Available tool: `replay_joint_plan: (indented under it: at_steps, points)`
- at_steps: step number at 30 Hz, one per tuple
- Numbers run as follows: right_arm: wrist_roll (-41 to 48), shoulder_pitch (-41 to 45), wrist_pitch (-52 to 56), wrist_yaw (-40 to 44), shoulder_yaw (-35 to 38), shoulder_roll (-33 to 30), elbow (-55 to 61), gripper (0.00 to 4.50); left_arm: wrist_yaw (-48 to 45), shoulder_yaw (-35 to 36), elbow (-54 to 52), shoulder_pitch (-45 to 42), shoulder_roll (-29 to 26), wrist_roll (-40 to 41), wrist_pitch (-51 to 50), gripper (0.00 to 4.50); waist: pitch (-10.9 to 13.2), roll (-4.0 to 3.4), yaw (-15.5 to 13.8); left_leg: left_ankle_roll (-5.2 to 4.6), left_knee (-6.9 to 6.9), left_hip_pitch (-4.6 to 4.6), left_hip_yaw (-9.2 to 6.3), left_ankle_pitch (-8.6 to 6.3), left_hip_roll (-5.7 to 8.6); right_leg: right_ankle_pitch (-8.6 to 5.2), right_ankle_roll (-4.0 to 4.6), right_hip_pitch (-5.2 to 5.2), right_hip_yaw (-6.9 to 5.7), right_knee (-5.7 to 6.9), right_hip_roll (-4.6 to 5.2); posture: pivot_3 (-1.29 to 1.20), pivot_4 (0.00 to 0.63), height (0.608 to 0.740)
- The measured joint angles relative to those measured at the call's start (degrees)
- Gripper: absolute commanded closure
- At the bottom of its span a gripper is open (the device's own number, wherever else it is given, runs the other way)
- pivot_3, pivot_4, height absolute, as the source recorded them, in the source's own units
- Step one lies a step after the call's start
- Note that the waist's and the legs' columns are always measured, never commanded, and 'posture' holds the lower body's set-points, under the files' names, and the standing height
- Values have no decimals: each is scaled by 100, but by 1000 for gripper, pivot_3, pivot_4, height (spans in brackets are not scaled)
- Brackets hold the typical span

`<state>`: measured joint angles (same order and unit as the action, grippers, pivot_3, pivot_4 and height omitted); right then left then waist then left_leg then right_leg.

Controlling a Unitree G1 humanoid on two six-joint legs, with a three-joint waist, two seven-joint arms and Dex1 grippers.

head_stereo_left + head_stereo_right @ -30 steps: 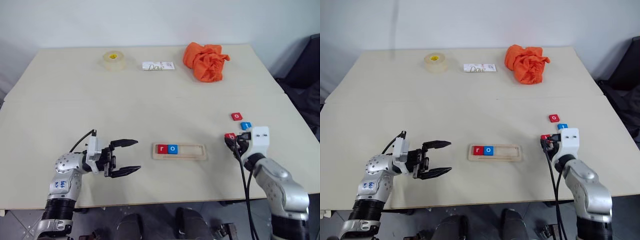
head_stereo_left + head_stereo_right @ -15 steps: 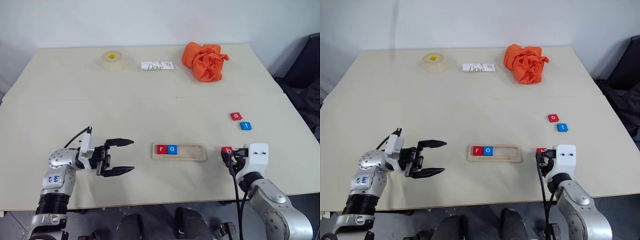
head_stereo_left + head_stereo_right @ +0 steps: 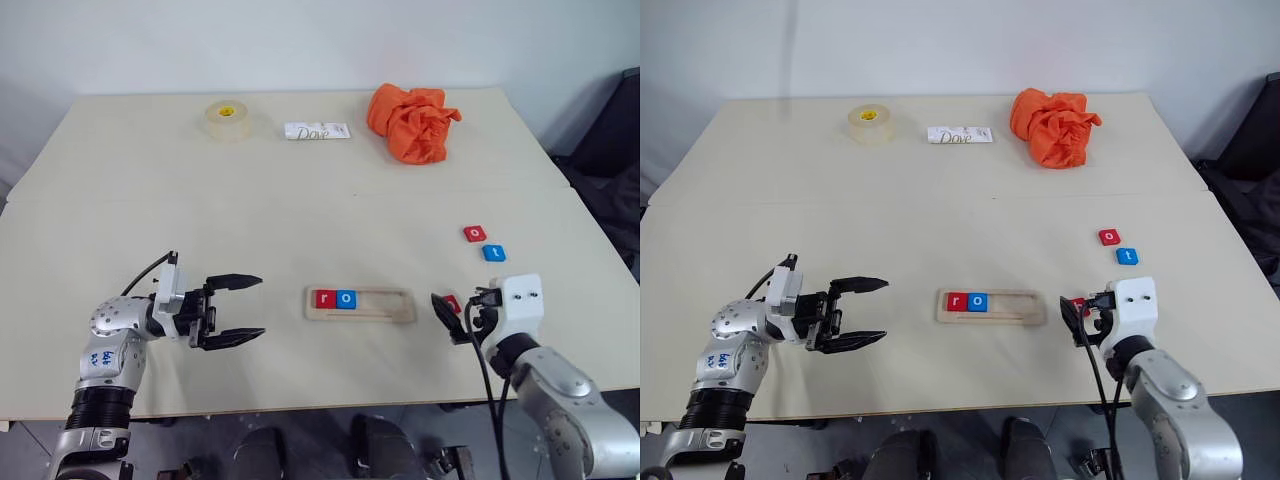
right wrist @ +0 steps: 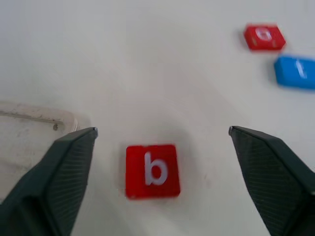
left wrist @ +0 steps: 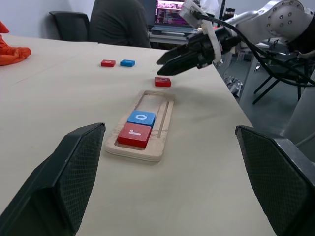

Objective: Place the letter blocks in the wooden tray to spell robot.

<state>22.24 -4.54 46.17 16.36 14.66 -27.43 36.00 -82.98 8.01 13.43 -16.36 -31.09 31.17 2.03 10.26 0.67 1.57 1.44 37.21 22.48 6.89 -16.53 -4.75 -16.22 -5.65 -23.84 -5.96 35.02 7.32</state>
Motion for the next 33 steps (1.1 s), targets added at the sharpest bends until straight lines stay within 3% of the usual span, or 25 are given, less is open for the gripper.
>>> replay_joint_plan:
  at_steps: [7,14,21,29,33]
  points:
    - [-122,494,-852,1999,-343,-1899,-1100,15,100,-12,-50,2,110,-1,58,0,4,7,3,0,0,-2,4,0,-1,1,-4,1,1,-1,-3,0,150,740]
    - [-468,1271,-1832,3804,-1308,-2788,-2468,15,144,-4,-156,126,137,-1,116,0,6,11,-6,0,5,-2,7,0,0,2,-5,2,0,-3,-1,0,150,740]
    - [-987,2154,-2817,4760,-1960,-2884,-3756,15,340,0,-411,352,153,0,154,0,7,13,-1,2,12,-6,9,1,-1,3,-7,6,0,0,0,0,150,740]
    - [-1279,2564,-3491,5163,-2169,-2825,-4334,15,562,14,-685,640,154,0,155,0,7,13,-2,2,28,-8,8,0,-1,9,-14,15,1,2,2,0,150,740]
    - [-1416,2751,-3827,5423,-2339,-2825,-4546,952,634,9,-772,663,184,0,155,0,6,13,-2,2,31,-11,7,1,-2,9,-14,19,0,3,2,0,150,740]
